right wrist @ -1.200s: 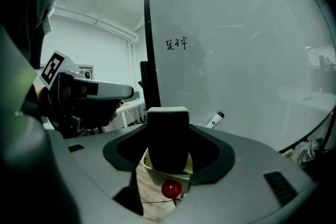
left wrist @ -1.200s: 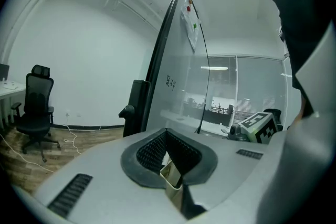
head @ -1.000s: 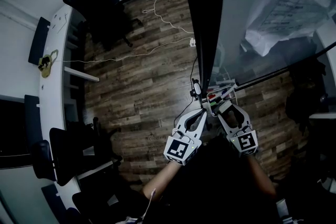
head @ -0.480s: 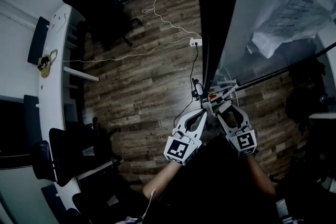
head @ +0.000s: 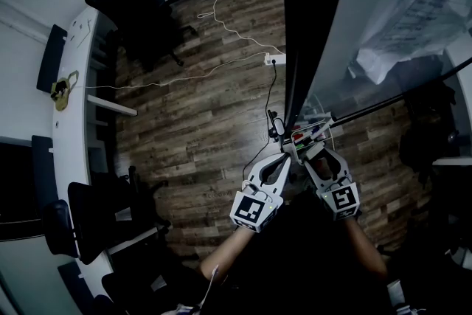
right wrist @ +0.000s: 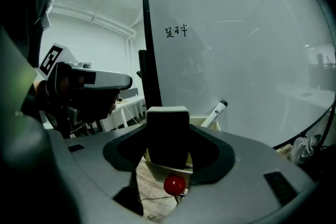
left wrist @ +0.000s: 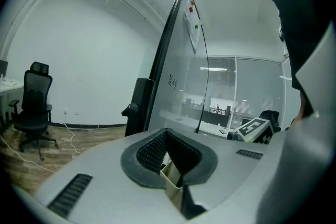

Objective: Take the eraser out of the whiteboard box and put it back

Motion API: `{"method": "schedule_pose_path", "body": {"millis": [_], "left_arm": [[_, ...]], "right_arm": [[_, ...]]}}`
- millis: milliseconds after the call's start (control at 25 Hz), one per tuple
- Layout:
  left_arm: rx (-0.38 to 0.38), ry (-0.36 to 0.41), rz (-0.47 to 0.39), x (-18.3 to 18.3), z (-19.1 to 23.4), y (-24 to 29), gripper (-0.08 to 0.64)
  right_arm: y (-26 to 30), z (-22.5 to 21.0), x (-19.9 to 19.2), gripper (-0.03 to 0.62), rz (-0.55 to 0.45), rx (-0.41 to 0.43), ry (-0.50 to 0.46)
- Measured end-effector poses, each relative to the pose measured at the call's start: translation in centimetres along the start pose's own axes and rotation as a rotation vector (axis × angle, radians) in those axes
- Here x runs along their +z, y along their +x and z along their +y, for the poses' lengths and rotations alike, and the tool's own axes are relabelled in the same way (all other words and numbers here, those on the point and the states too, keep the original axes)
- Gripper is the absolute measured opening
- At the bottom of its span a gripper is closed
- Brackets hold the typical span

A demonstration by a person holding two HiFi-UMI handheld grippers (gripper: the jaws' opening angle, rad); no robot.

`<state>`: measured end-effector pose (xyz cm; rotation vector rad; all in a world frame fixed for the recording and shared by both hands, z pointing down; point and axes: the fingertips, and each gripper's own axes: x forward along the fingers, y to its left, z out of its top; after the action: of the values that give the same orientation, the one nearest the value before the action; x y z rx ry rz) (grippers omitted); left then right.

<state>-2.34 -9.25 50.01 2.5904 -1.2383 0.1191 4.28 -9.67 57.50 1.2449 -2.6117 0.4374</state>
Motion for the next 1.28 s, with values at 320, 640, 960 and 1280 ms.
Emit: {"method": "schedule_pose_path", "body": {"millis": [320,640,960,1280], "left_arm": [[-0.014,0.0,0.001,-0.1,-0.3,0.1,0.006],[-0.014,0.004,-0.009,0.2,-0.4,-0.2,0.006],[-0.016,-0.003,-0.022,0.6,-0.4,-0.7,0.006],[-0.062,0.001,-0.027,0.4,-1.0,-1.1,0.006]], "right_arm": [[0.1,0.1,-0.3,0.244,0.007,-0.004,0.004],[0.1,0.4,-0.4,0.245,0.03,0.004,-0.017],[-0.7,0.4,0.3,0.245,0.003,-0.029,-0.023],[-2.4,0.5,1.6,0.245,-0.05,-0.1,-0.027]]}}
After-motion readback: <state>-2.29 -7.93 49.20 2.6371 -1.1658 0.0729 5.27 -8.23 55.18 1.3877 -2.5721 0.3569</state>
